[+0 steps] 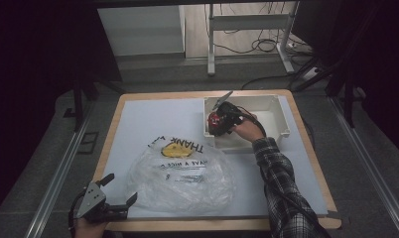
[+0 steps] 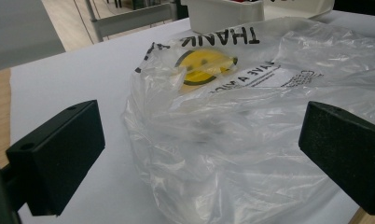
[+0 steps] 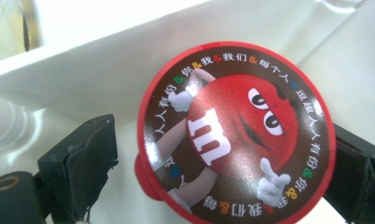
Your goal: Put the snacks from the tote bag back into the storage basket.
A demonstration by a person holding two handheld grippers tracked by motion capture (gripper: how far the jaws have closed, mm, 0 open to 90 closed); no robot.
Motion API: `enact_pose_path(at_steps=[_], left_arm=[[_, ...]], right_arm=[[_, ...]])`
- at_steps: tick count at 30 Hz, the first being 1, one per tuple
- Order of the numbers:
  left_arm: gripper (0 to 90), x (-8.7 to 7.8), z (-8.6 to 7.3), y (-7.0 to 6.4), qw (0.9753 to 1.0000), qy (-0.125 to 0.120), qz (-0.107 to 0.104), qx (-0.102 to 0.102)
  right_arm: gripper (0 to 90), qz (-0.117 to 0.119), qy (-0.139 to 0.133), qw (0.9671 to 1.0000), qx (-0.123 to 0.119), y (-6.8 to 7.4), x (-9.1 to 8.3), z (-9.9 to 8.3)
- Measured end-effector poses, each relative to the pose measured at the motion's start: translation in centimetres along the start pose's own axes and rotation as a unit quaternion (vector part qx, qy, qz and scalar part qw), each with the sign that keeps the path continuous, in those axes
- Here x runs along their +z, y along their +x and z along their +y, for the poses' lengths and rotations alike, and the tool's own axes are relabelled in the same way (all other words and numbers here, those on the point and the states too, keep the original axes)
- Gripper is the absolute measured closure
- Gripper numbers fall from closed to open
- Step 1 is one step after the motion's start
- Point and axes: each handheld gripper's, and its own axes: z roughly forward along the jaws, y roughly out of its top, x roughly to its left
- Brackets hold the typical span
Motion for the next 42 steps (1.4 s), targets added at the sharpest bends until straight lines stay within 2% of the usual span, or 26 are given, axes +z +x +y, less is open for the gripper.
enact_pose_path(at_steps=[17,33,42], left_arm=[[0.0,-0.1,0.0,0.1,1.0000,-0.006,0.000,-0.005],[0.0,-0.1,0.0,0.1,1.0000,-0.004,0.000,-0.004],[0.0,-0.1,0.0,0.1,1.0000,-0.004,0.001,-0.004]], right_arm=[[7.0,-0.013,-0.013,0.9998,-0.005,0.5,-0.9,-0.4],[4.7,-0.022,-0.036,0.9991,0.006,1.1,-2.2,-1.3],[4.7,-0.022,-0.060,0.9978,0.016,1.5,-3.0,-2.2]])
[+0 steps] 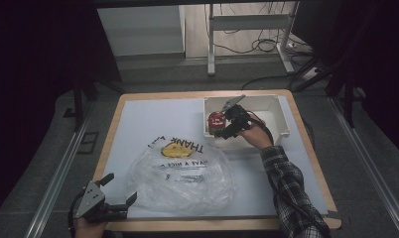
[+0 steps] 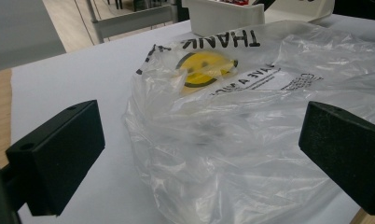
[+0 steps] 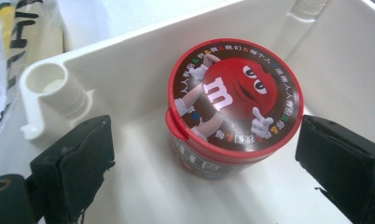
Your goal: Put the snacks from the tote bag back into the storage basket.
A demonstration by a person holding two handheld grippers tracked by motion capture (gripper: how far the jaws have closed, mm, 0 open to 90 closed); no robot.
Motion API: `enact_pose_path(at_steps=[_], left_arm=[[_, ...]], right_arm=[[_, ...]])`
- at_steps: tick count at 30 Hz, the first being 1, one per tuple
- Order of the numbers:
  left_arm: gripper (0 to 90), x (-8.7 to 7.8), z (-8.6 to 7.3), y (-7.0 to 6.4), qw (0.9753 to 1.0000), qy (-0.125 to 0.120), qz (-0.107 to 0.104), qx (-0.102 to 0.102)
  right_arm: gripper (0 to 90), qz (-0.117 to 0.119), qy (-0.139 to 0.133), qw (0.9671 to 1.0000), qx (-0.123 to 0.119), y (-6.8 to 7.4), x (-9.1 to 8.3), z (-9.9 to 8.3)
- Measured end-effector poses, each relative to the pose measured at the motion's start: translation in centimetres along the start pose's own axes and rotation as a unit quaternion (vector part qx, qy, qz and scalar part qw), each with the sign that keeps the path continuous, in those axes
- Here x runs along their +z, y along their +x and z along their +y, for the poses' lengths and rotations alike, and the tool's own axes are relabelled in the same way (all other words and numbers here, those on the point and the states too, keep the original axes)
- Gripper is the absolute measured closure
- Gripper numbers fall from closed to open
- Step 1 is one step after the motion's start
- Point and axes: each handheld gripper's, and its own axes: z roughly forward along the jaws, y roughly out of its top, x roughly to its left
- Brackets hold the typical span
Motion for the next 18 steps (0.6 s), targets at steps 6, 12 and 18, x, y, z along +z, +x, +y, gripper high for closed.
enact_pose_path(at_steps=[6,12,18], left_arm=[[0.0,0.0,0.0,0.0,1.0000,0.000,0.000,0.000],[0.0,0.0,0.0,0.0,1.0000,0.000,-0.001,0.001],[0.0,-0.1,0.0,0.0,1.0000,-0.002,-0.001,0.002]], right_arm=[[4.7,-0.002,-0.003,1.0000,0.006,0.2,-0.2,-0.5],[4.7,-0.003,-0.006,0.9999,0.012,0.3,-0.4,-1.0],[4.7,-0.004,-0.007,0.9999,0.013,0.5,-0.8,-1.4]])
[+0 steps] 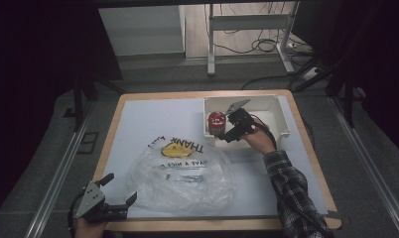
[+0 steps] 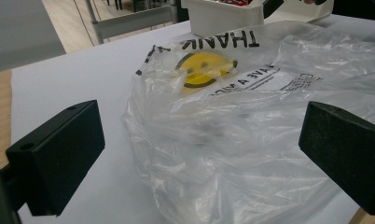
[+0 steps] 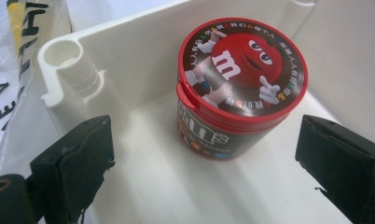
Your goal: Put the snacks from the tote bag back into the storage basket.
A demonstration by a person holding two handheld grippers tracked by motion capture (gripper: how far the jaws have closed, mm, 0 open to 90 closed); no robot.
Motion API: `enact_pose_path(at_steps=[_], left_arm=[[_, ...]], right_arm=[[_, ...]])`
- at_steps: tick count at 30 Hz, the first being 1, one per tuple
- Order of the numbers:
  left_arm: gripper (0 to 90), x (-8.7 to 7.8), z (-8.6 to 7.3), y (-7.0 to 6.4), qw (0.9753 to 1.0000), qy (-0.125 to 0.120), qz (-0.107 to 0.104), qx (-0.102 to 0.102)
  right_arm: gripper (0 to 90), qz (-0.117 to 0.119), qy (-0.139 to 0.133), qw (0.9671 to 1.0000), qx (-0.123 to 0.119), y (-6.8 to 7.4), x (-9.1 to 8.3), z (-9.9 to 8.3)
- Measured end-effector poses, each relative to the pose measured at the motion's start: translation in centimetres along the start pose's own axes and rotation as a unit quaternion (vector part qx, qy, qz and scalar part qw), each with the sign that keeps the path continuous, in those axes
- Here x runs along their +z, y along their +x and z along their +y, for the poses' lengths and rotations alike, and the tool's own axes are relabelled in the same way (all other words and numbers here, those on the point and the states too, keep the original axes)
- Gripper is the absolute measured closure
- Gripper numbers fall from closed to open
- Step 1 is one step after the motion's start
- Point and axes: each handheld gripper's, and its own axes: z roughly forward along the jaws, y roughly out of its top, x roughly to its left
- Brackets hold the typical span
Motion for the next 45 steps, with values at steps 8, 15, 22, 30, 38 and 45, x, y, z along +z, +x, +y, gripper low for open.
enact_pose_path(at_steps=[8,15,22,30,38,45], left_arm=[[0.0,-0.1,0.0,0.0,1.0000,-0.002,0.000,0.000],[0.0,-0.1,0.0,0.0,1.0000,-0.003,0.000,-0.001],[0.0,-0.1,0.0,0.0,1.0000,-0.004,0.000,-0.001],[0.0,-0.2,0.0,0.1,1.0000,-0.005,0.001,-0.002],[0.0,-0.2,0.0,0.1,1.0000,-0.006,0.000,-0.003],[0.0,-0.2,0.0,0.1,1.0000,-0.007,0.000,-0.004]], right_arm=[[4.7,0.000,-0.004,1.0000,0.006,0.0,-0.7,-0.2],[4.7,-0.002,-0.005,1.0000,0.006,0.2,-1.0,-0.5],[4.7,-0.003,-0.009,0.9999,0.013,0.3,-1.4,-1.0],[4.7,-0.001,-0.014,0.9998,0.010,0.9,-1.8,-1.1],[4.7,-0.002,-0.017,0.9998,0.004,1.8,-2.2,-1.1],[4.8,0.001,-0.019,0.9998,0.001,2.4,-2.0,-1.5]])
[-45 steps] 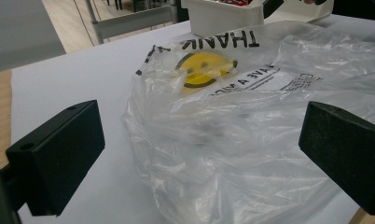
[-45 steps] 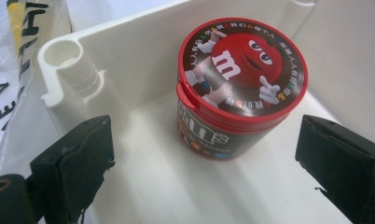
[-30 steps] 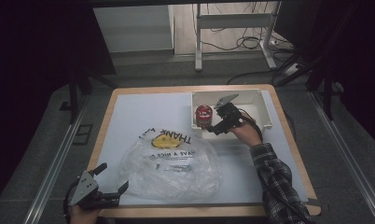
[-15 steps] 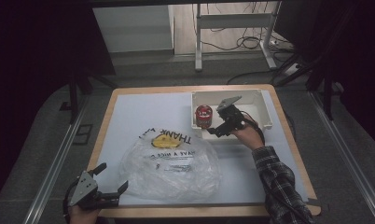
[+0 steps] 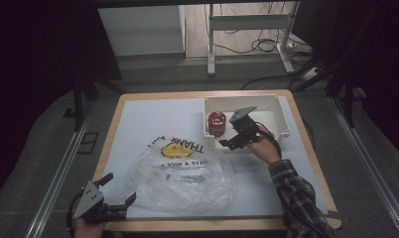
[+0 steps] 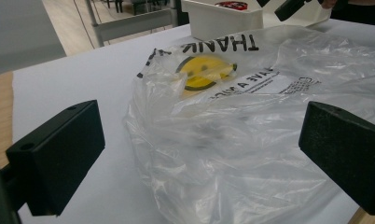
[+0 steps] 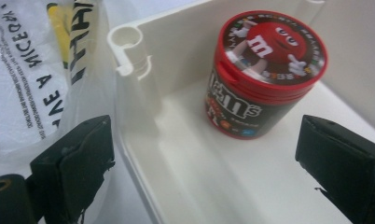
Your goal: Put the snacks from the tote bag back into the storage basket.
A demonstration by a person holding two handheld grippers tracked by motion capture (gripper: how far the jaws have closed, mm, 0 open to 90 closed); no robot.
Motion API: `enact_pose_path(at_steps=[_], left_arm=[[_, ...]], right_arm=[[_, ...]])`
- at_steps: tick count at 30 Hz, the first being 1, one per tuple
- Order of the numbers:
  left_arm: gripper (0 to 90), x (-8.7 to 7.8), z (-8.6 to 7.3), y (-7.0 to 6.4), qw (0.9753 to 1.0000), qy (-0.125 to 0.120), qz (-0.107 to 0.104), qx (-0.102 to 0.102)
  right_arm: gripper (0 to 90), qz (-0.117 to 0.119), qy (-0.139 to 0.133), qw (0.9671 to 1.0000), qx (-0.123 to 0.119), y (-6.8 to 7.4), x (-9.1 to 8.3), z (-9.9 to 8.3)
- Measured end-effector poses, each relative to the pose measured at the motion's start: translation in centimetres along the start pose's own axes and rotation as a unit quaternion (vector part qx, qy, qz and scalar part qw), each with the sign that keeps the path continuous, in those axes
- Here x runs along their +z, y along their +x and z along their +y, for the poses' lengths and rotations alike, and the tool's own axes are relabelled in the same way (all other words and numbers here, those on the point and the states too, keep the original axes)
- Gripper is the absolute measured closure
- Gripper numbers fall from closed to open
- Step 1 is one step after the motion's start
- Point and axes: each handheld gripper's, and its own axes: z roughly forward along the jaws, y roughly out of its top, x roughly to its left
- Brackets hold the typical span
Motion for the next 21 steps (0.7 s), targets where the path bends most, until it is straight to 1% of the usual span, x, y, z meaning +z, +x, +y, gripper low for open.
enact_pose_path(at_steps=[3,8,16,21], left_arm=[[0.0,0.0,0.0,0.0,1.0000,0.000,0.000,0.000],[0.0,0.0,0.0,0.0,1.0000,-0.001,0.000,0.000],[0.0,0.0,0.0,0.0,1.0000,-0.001,0.000,0.000],[0.0,-0.1,0.0,0.0,1.0000,-0.001,0.000,0.000]], right_arm=[[4.7,0.001,0.000,1.0000,-0.003,0.3,0.0,-0.1],[4.7,0.006,-0.009,0.9999,0.000,0.7,-0.3,-0.1],[4.0,0.011,-0.031,0.9993,0.018,1.2,-1.0,-0.4],[3.8,0.010,-0.043,0.9987,0.024,1.5,-1.5,-0.7]])
